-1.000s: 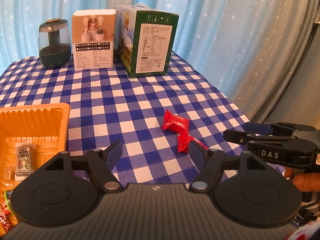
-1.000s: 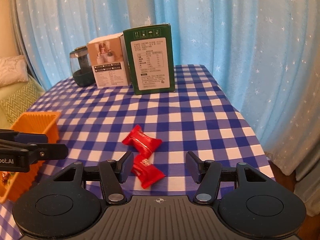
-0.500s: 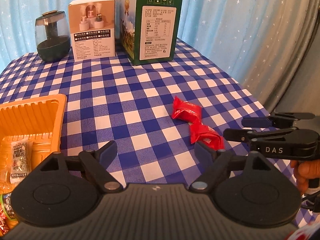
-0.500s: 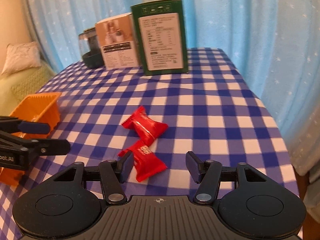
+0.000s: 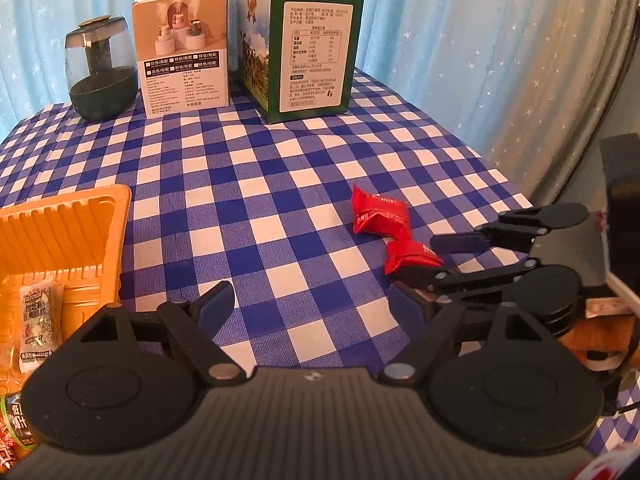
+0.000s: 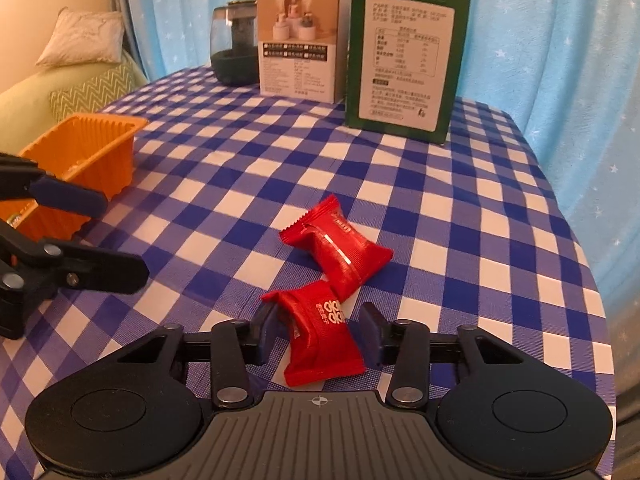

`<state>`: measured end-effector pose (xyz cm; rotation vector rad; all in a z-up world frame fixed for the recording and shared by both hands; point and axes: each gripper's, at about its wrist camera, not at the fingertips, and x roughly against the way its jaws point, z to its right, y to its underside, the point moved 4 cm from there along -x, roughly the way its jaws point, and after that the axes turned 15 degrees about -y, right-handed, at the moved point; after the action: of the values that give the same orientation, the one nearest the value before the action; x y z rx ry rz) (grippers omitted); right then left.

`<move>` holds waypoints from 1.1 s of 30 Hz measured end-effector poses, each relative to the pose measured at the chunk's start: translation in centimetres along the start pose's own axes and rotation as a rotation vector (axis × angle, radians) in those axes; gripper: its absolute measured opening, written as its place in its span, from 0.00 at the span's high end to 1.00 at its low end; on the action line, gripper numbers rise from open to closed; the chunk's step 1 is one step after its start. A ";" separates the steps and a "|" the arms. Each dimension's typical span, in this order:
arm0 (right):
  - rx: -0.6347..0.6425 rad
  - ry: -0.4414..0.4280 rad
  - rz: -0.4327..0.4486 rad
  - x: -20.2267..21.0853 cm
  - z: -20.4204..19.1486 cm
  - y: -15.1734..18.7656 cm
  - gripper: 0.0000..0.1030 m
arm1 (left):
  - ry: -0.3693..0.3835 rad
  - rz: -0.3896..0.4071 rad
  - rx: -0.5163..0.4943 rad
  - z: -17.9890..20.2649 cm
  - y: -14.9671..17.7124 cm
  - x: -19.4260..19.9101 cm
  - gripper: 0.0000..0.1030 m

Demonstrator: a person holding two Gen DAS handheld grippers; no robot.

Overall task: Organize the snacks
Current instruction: 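Grasp one red candy with right gripper while left grasps the other red candy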

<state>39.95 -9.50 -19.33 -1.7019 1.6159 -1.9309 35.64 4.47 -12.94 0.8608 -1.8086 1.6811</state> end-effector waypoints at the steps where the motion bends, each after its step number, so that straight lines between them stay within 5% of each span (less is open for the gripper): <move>1: 0.004 0.003 -0.009 -0.2 -0.1 0.1 0.61 | 0.000 0.003 0.000 0.0 0.0 0.1 0.20; 9: -0.043 -0.002 -0.037 0.2 -0.3 0.3 0.71 | -0.002 0.007 -0.004 0.1 -0.1 0.1 0.20; 17: -0.167 0.057 0.045 3.3 1.4 -0.1 0.72 | -0.006 0.019 -0.050 1.3 -0.3 -0.3 0.20; 24: -0.324 0.119 0.091 5.0 4.5 0.6 0.72 | 0.001 0.057 -0.171 3.7 -1.0 -1.2 0.23; 29: -0.337 0.129 0.111 5.5 5.3 0.3 0.72 | -0.095 0.104 -0.344 4.9 -1.5 -3.1 0.24; 33: -0.340 0.121 0.117 5.6 5.6 0.4 0.72 | -0.087 0.125 -0.440 6.1 -2.0 -4.3 0.24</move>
<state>42.00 -16.79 -17.01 -1.5751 2.1408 -1.8182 40.31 -1.24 -15.37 0.6459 -2.2163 1.2507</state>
